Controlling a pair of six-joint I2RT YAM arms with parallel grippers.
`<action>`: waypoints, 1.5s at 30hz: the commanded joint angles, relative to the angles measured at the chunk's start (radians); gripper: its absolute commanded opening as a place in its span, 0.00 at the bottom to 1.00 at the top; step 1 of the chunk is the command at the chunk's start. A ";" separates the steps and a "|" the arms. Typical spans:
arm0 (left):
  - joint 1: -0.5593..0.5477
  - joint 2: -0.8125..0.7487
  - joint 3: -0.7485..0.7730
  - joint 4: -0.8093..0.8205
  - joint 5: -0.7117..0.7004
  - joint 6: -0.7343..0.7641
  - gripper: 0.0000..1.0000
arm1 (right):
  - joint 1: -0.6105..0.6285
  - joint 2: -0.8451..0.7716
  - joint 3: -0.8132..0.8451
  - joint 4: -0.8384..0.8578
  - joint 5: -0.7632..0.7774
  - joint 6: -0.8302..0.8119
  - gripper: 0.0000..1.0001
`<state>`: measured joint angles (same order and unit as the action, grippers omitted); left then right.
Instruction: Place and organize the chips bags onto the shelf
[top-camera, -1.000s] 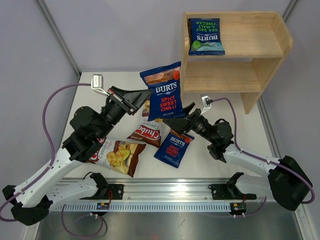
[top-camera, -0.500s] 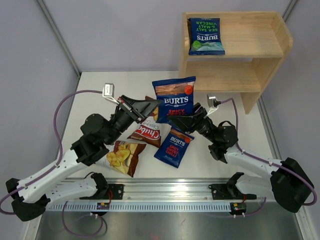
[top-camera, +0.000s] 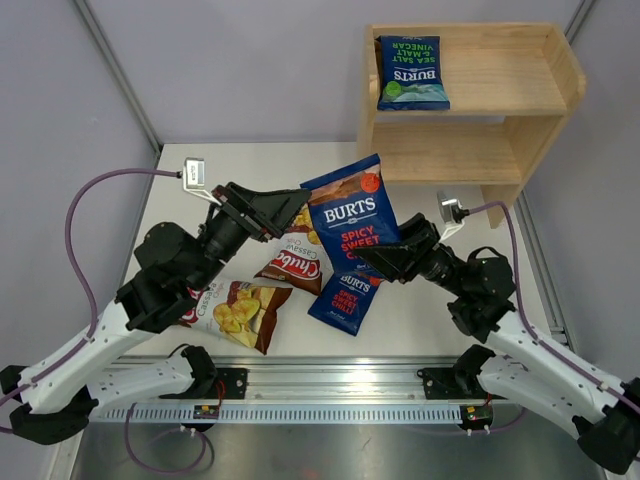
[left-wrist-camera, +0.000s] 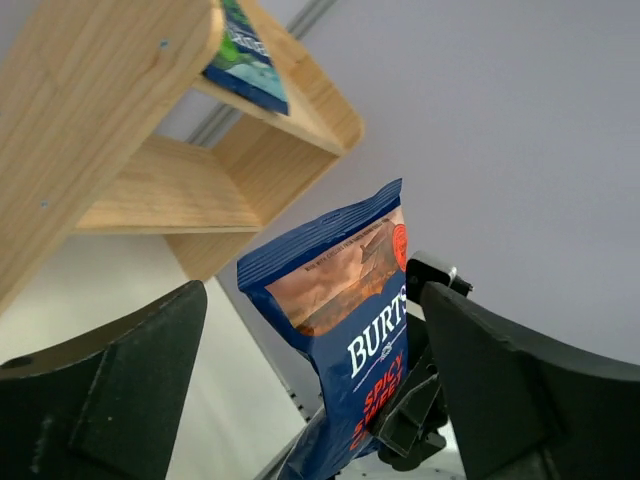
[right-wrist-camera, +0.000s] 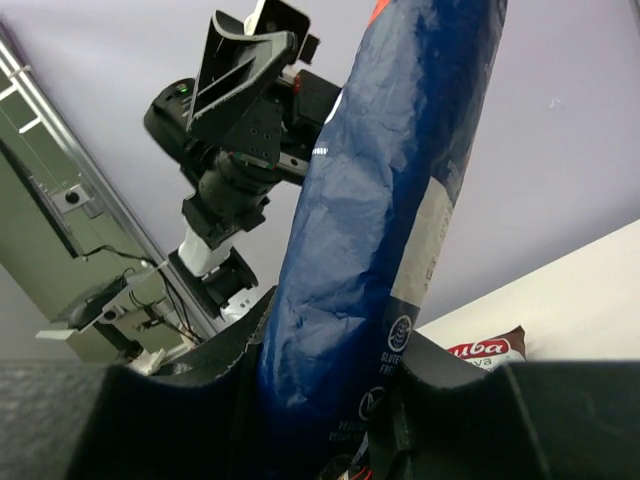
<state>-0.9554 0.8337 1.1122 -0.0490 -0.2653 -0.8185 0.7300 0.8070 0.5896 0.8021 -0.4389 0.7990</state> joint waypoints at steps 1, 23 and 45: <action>0.001 0.016 0.043 0.072 0.136 0.137 0.95 | 0.000 -0.084 0.105 -0.236 -0.063 -0.099 0.05; 0.000 -0.074 -0.087 0.239 0.414 0.162 0.00 | 0.000 -0.072 0.296 -0.534 -0.276 -0.167 0.35; -0.016 -0.093 -0.451 0.839 0.112 -0.317 0.00 | 0.000 -0.135 0.041 -0.101 -0.003 -0.015 0.61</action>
<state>-0.9630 0.7418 0.6621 0.6579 -0.0738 -1.0740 0.7307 0.6666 0.6388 0.5880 -0.4713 0.7681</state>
